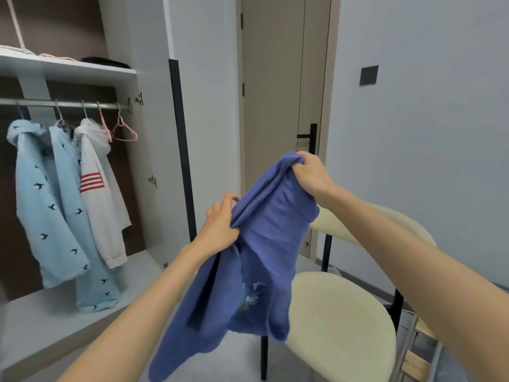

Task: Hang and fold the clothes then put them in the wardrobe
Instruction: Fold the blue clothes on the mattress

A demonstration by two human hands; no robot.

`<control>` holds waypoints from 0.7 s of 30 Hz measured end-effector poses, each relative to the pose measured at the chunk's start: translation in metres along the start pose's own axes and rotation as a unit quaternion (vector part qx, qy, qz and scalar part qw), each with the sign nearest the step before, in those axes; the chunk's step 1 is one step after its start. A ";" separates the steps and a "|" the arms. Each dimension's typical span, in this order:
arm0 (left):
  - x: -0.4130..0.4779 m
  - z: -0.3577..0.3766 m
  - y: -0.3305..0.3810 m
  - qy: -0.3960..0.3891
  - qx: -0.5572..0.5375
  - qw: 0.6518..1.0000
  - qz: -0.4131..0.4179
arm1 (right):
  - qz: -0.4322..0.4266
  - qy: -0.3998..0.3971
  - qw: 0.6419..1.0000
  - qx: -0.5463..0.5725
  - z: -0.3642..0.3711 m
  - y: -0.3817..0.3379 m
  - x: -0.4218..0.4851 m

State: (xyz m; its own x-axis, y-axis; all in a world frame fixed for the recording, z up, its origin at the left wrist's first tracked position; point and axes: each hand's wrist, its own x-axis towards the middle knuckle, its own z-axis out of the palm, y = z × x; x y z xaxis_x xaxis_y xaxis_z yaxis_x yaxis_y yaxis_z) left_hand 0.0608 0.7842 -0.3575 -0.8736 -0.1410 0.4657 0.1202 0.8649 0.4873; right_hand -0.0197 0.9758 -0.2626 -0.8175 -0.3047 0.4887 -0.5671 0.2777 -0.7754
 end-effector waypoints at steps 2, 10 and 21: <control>-0.001 -0.002 -0.006 -0.011 0.035 0.999 -0.019 | 0.013 0.036 0.999 0.017 -0.005 0.002 0.003; -0.003 0.010 -0.019 0.034 0.086 0.987 -0.132 | -0.015 0.014 0.997 -0.076 -0.028 0.016 -0.001; 0.007 0.035 -0.014 0.041 -0.048 0.978 -0.198 | -0.005 -0.102 0.869 -0.484 -0.069 0.056 -0.027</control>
State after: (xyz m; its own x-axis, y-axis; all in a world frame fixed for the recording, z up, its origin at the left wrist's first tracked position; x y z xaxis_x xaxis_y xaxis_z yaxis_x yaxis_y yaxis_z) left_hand 0.0367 0.7878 -0.3865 -0.8200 -0.4981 0.2819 -0.1731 0.6853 0.7074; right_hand -0.0364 1.0627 -0.2916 -0.8328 -0.4402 0.3356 -0.4746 0.8799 -0.0235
